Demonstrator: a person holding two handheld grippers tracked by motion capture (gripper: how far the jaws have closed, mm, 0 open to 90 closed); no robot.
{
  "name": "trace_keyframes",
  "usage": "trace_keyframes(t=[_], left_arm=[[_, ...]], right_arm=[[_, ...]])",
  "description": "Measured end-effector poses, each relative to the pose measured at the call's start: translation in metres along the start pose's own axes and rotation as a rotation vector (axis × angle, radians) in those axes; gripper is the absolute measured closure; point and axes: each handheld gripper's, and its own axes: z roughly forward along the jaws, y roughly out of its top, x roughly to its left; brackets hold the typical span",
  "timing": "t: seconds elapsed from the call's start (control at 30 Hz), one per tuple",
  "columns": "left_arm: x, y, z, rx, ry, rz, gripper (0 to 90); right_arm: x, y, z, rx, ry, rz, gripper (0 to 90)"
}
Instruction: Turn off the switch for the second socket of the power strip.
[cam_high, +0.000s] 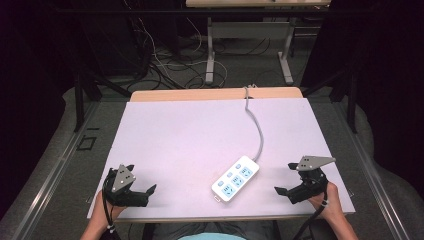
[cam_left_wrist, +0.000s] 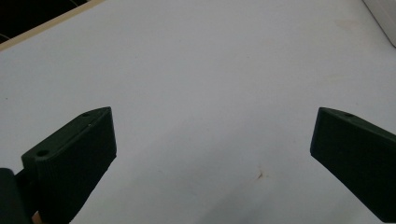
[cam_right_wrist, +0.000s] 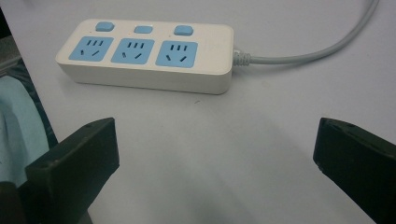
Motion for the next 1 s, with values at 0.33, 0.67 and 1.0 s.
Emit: trace_keyframes(t=[0.33,0.67,1.0], left_arm=[[0.000,0.000,0.002,0.015,-0.002,0.014,0.4],[-0.001,0.000,0.004,0.024,0.006,0.021,0.5],[-0.001,0.001,0.005,0.027,0.017,0.035,0.6]], right_arm=[[0.005,0.006,0.004,0.018,-0.017,-0.034,0.0],[0.005,0.015,0.000,-0.004,-0.012,-0.034,0.0],[0.004,0.022,-0.002,-0.016,-0.005,-0.046,0.0]])
